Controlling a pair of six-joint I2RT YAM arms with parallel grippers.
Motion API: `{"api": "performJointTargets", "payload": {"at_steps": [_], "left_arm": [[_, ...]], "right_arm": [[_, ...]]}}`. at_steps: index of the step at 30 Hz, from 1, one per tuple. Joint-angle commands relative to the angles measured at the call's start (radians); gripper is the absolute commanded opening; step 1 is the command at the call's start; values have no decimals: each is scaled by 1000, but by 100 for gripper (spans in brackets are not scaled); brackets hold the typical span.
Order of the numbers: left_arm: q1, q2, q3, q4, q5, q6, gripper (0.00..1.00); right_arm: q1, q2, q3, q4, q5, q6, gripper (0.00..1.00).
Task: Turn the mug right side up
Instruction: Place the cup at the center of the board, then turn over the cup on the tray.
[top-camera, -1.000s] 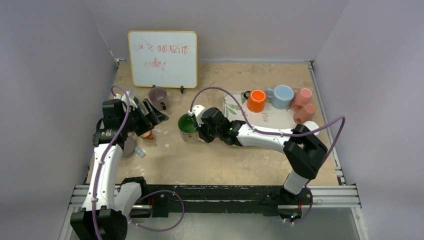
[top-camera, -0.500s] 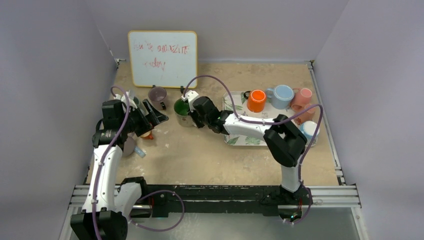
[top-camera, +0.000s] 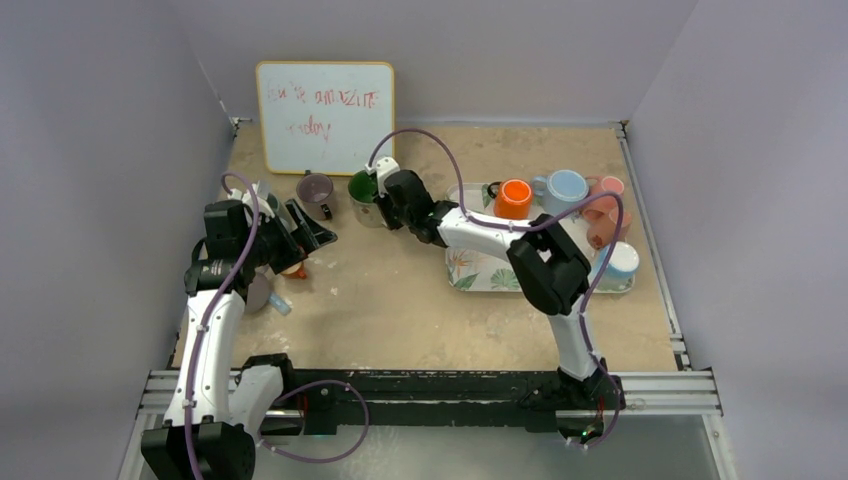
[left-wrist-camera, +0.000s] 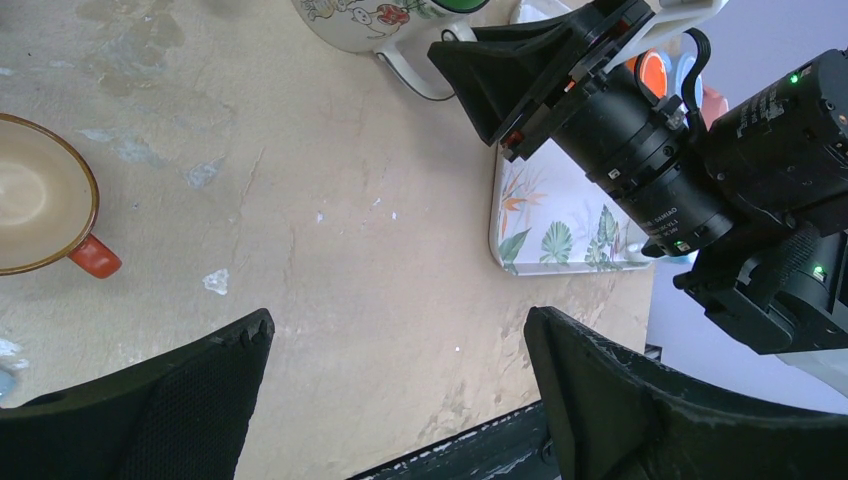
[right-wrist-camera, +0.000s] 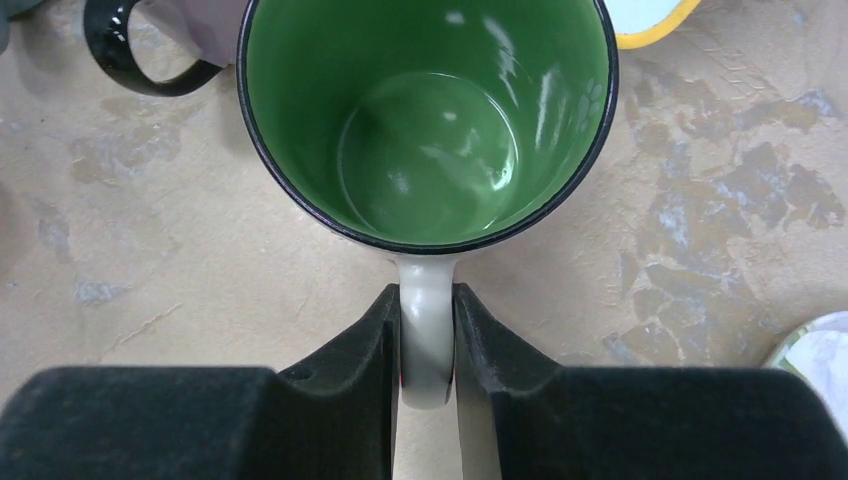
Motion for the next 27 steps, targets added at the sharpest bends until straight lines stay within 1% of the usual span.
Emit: {"api": "performJointTargets", "payload": {"at_steps": [1,4,8,12,15,18,23,27], "left_arm": [[6,-11,4,15,10,27,95],[6,-9,4,15,13,27,95],[6,-12,4,15,14,27,95],[6,-15,4,15,13,27,95],[6,-17,4,16,15,27,95],[7,-14,4,15,17,27,95],[5,-10,4,16,22,27,95],[6,-13,4,17,23,27,95]], "right_arm": [[-20,-30,29,27,47,19,30],[-25,-88,-2,25,64,61,35],[-31,-188,-79,39,111,117,38],[-51,-288,-154,30,117,117,43],[-63,-341,-207,18,138,63,45],[-84,-381,-236,0,128,14,48],[-168,-429,-227,-109,50,-111,51],[-261,-415,-176,-216,-51,-188,57]]}}
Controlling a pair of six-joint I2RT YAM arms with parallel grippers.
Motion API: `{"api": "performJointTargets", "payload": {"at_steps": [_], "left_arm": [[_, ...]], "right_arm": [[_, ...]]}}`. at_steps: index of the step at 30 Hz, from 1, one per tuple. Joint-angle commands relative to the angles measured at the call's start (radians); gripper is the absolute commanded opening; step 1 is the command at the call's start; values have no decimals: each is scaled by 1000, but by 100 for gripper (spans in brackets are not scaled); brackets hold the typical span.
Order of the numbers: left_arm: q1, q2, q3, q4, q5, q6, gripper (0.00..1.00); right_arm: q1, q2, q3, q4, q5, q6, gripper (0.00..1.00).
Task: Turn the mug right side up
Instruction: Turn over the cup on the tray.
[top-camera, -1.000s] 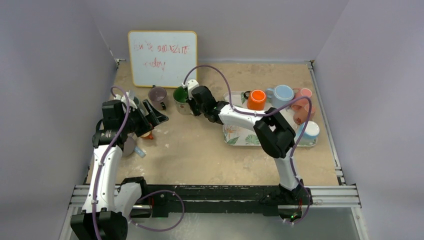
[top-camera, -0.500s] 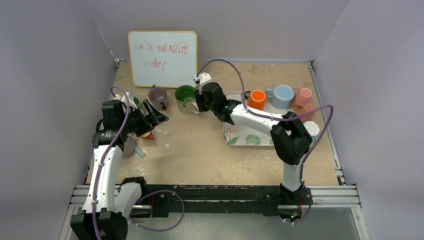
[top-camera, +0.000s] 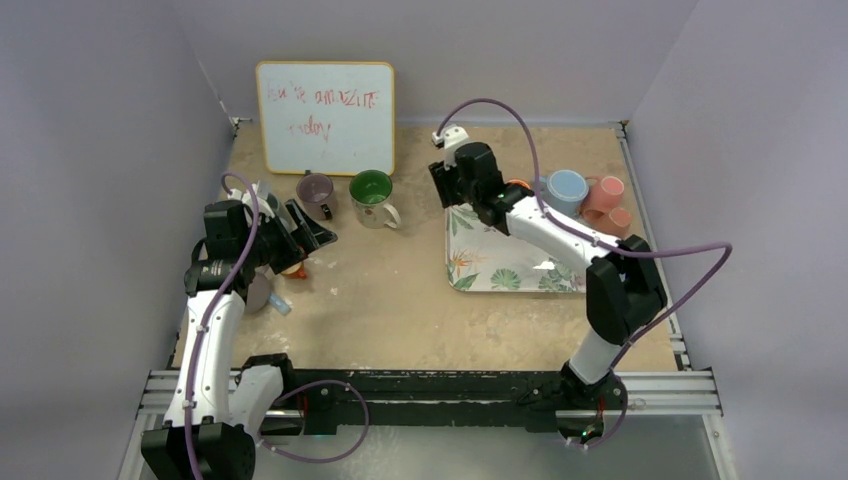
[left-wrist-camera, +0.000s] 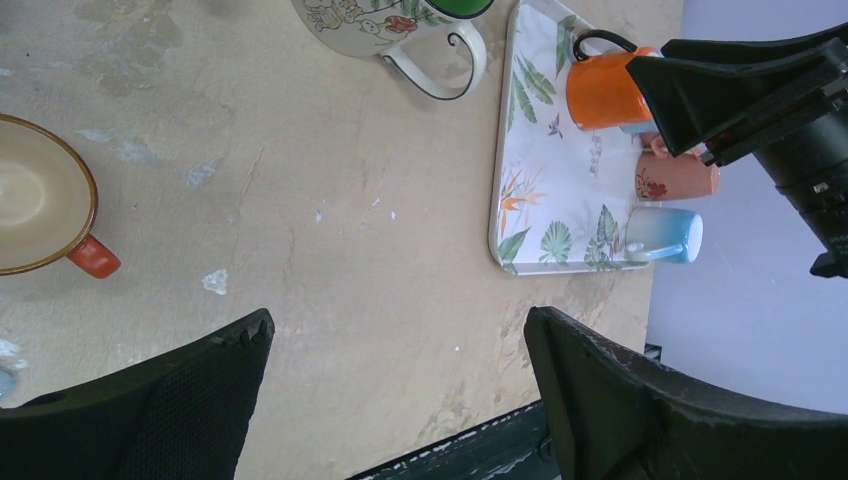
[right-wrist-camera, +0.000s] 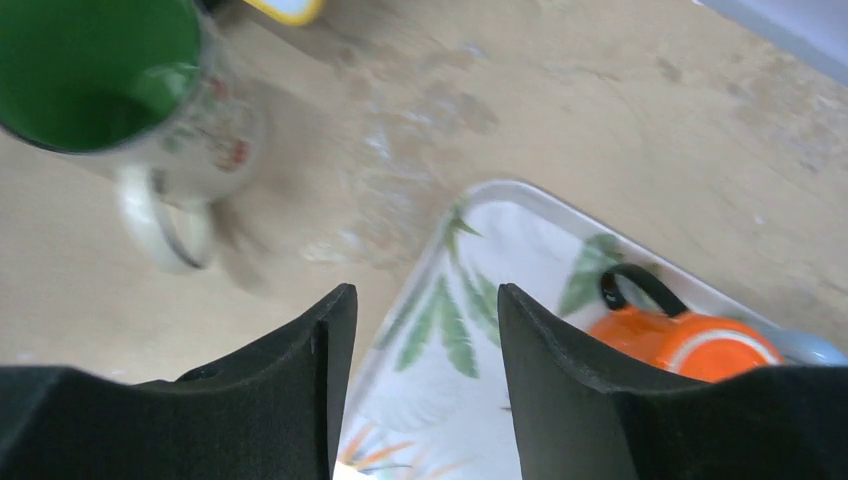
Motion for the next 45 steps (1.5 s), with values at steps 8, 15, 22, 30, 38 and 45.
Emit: {"api": "performJointTargets", "payload": {"at_steps": [8,15,22,30,38,45], "left_arm": [[6,-18,2,18,23,29,95],[6,-19,3,18,22,29,95],[6,-15,5,15,24,32,95],[6,-1,9,10,27,34,95],[6,8,13,6,34,38,95],[6,6,14,6,35,39,95]], "right_arm": [[-216,117,211,-296,-148,-225,60],[-293,241,390,-451,-201,-291,58],[-354,354,527,-598,-298,-358,54],[-386,457,657,-734,-329,-397,50],[-392,530,753,-863,-330,-456,44],[-393,562,785,-942,-352,-460,37]]}}
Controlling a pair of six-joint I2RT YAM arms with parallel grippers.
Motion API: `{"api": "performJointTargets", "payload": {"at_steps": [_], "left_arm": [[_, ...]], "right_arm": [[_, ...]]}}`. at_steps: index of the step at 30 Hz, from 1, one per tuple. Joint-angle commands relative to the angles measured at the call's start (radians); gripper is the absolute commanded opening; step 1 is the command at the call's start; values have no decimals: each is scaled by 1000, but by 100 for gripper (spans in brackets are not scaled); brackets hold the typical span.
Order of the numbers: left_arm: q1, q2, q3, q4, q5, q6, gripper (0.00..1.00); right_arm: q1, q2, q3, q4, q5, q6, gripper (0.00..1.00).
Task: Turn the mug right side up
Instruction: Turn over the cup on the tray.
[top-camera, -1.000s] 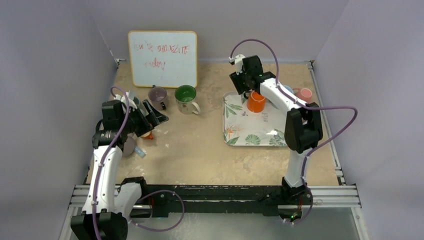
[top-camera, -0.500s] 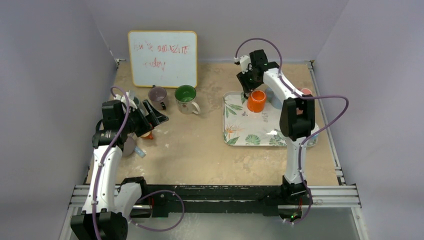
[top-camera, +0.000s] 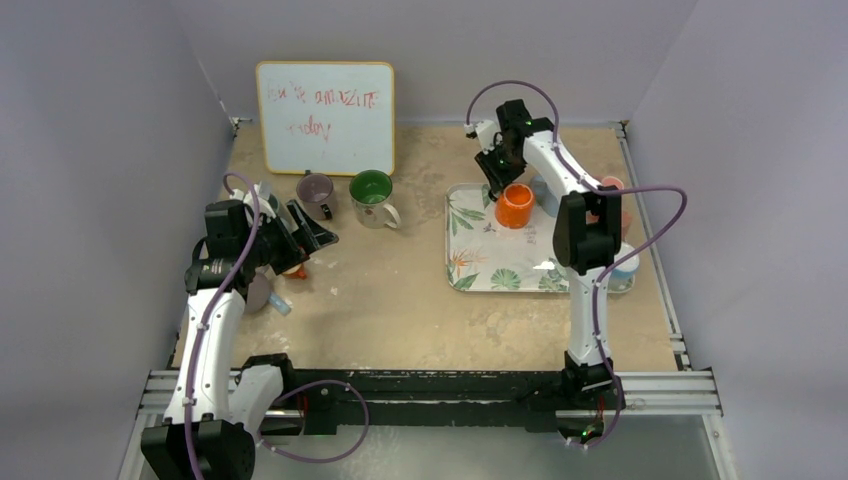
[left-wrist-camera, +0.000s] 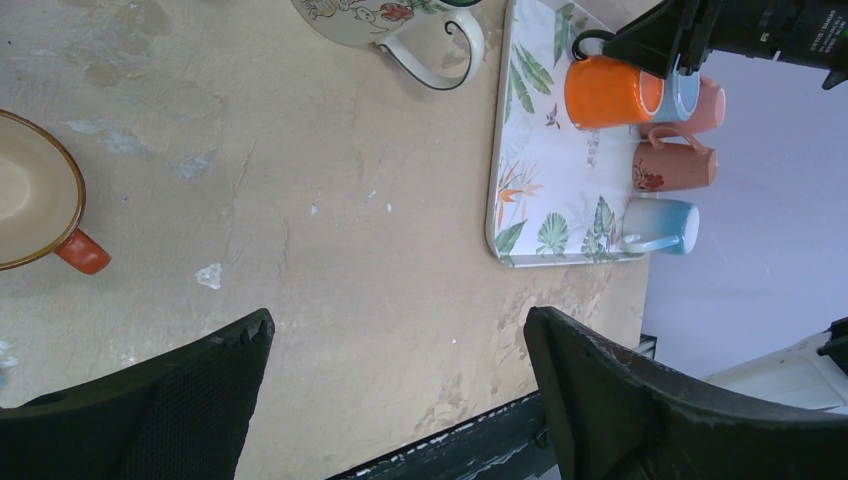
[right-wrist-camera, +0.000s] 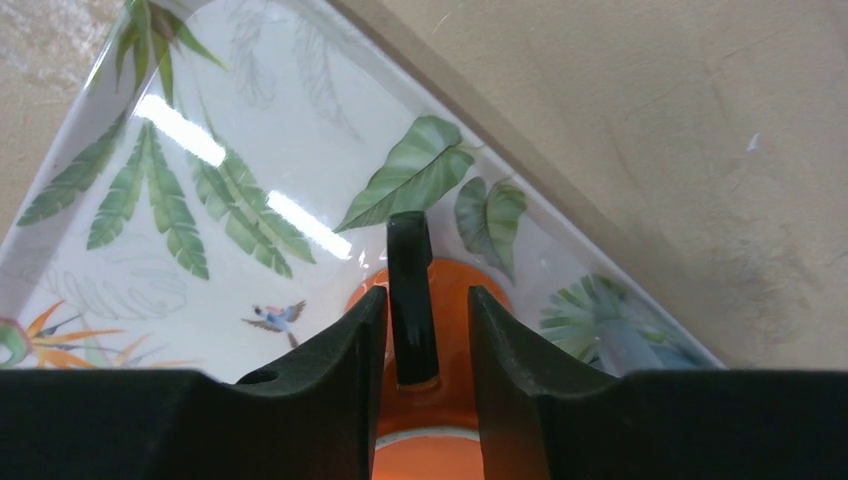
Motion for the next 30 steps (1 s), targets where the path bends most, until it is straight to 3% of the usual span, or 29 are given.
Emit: {"api": "performJointTargets", "payload": {"at_steps": [1,7,13,17,22,30], "left_arm": [[5,-6,14,13,18,36,95],[6,-2,15,11,17,37,95],[6,-8,14,11,15,38,95],[6,-8,14,13,15,37,95],[6,-10,14,13,15,37,95],[6,-18,10,17,14,37,94]], "right_arm": [[-1,10,46,-110,-43,-19,36],[-2,38,101,-154,-35,-20,33],[-2,56,105,-203,34,-17,36],[-1,47,100,-207,35,-11,28],[-2,29,108,-203,-12,-2,0],[1,-64,23,-157,-125,16,0]]}}
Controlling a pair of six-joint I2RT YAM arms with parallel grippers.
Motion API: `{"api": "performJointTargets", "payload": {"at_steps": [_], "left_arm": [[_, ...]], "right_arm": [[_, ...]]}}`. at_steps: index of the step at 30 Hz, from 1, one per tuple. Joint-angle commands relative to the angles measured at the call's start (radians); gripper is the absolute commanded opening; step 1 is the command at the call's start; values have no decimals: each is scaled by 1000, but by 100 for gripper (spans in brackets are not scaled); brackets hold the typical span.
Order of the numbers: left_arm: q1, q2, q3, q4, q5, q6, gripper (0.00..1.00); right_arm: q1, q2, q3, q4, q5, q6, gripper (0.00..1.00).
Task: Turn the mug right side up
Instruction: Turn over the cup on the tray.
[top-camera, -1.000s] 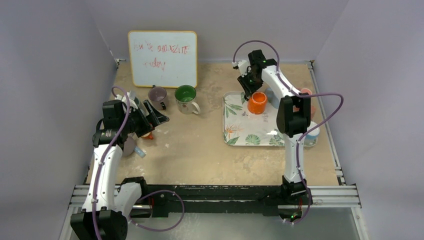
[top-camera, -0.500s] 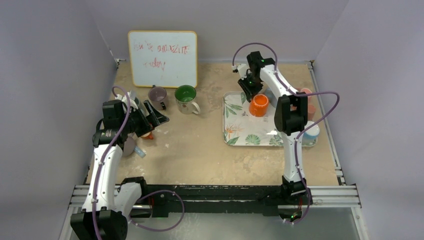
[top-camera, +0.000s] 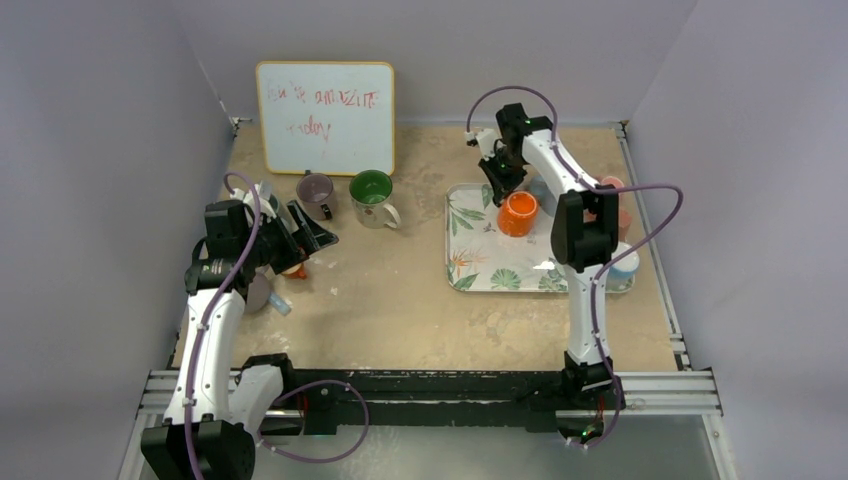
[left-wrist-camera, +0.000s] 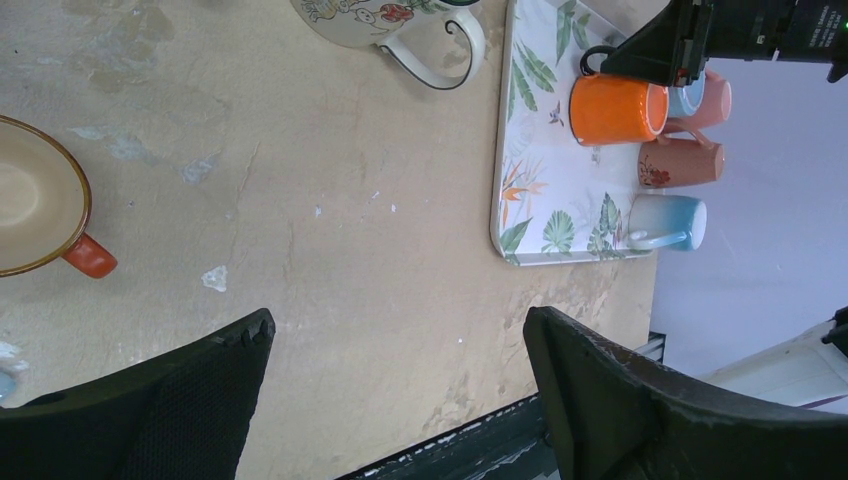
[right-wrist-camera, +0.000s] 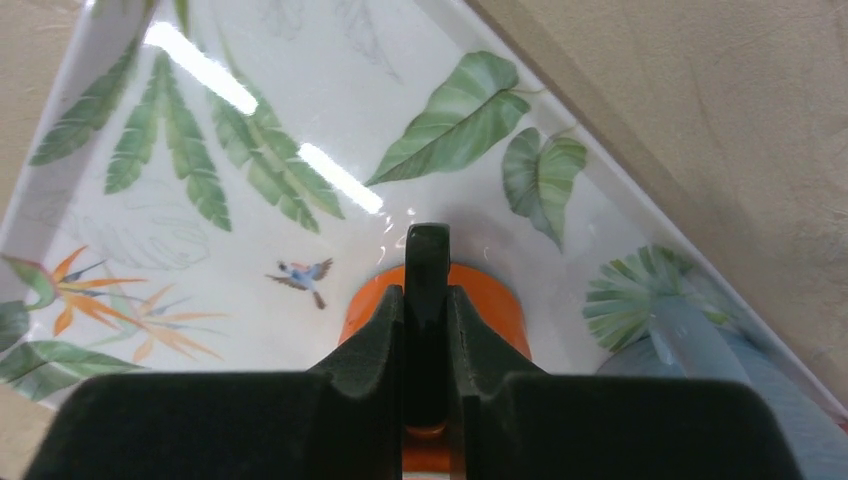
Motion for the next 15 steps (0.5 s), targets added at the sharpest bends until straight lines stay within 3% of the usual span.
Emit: {"api": "performJointTargets", "payload": {"at_steps": [1,15], "left_arm": [[7,-17,9,19,14,17,94],[6,-20,-27,93,116,13,89]], "right_arm": [[1,-130,-61,7,-121,29,0],[16,-405,-368,184,-382,131,0]]}}
